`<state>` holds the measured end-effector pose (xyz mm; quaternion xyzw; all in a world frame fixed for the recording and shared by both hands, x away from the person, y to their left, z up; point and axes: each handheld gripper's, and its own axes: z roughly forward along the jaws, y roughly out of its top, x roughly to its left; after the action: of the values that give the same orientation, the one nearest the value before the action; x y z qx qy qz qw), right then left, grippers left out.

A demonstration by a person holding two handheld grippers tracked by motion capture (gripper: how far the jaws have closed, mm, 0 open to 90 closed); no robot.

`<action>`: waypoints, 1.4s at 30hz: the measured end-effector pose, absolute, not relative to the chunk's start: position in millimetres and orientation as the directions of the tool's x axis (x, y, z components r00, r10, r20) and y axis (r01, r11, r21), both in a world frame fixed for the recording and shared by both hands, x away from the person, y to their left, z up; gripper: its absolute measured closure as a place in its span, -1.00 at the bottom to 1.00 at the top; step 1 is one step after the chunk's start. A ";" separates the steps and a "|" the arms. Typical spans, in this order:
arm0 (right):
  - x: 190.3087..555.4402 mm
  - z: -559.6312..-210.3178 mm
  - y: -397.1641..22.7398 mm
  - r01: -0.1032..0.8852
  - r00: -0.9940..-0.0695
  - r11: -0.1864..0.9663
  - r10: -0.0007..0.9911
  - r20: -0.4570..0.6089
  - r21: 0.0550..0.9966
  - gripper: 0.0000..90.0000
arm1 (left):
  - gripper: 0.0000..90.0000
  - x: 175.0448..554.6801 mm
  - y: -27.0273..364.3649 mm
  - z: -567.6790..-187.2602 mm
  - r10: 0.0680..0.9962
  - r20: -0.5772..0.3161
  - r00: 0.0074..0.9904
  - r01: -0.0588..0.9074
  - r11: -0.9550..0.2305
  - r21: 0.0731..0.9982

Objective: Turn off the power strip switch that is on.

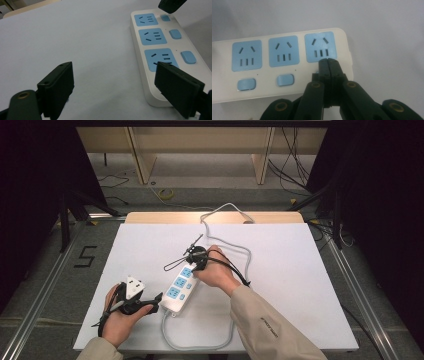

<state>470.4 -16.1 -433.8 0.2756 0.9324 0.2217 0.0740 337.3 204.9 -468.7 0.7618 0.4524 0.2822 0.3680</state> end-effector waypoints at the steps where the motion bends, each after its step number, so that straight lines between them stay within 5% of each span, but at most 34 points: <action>1: 470.4 -434.3 -15.7 0.482 -0.836 0.748 0.548 -0.016 0.456 1.00 | -0.65 337.3 204.9 -468.7 0.897 0.098 0.432 0.481 -0.321 0.816; 42: 472.1 -439.0 -9.1 0.505 -0.828 0.759 0.561 -0.020 0.411 1.00 | -0.65 336.9 203.5 -468.5 0.894 0.105 0.436 0.477 -0.329 0.815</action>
<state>472.1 -9.1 -439.0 0.2849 0.9352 0.1981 0.0710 336.9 203.5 -468.5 0.7640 0.4486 0.2841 0.3665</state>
